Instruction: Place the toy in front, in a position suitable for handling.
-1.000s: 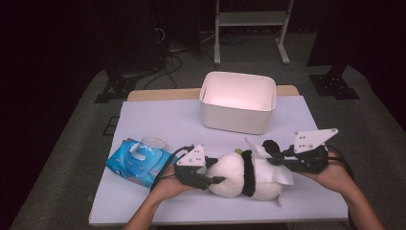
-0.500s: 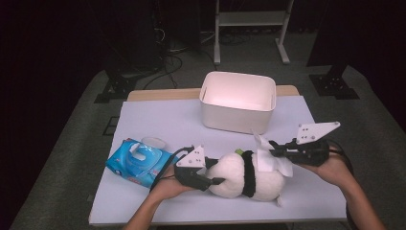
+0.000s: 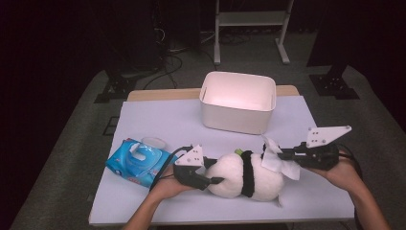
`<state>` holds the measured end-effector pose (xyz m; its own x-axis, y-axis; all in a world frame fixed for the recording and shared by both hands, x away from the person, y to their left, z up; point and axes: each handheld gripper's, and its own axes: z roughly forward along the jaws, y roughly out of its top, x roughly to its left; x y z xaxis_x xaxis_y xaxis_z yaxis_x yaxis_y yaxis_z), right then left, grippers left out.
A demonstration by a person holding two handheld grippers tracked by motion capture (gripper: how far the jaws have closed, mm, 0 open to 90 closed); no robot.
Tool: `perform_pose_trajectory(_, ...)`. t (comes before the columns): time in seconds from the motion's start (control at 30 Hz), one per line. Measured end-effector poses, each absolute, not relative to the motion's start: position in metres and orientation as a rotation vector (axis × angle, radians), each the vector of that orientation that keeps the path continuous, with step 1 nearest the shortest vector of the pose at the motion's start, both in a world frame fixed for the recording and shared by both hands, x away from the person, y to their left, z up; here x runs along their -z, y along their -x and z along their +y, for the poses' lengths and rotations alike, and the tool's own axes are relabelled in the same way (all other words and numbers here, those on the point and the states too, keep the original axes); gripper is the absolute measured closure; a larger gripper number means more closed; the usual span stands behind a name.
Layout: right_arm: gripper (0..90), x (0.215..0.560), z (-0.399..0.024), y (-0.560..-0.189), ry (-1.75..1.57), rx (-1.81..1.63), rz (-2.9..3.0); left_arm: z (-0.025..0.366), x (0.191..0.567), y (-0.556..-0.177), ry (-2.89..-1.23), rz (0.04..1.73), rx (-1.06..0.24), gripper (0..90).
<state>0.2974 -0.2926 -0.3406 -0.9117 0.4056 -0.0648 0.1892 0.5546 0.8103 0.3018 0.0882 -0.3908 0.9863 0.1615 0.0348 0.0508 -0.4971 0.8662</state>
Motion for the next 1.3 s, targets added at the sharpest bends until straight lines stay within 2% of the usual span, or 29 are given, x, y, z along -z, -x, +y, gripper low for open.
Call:
perform_pose_trajectory(0.33, 83.7, 0.341, -0.263, -0.3, -0.399, -1.378, 2.557, 0.09, 0.392, -0.303, -2.085, 0.164, -0.125, 41.7)
perform_pose_trajectory(0.77, 83.6, 0.354, -0.302, -0.28, -0.515, -1.379, 2.524, 0.087, 0.391, -0.304, -2.076, 0.146, -0.124, 41.4)
perform_pose_trajectory(1.0, 70.9, 0.342, -0.294, -0.285, -0.476, -1.386, 2.525, 0.088, 0.391, -0.304, -2.078, 0.147, -0.122, 41.1)
perform_pose_trajectory(1.3, 67.4, 0.328, -0.284, -0.279, -0.387, -1.402, 2.522, 0.088, 0.39, -0.304, -2.082, 0.147, -0.123, 40.8)
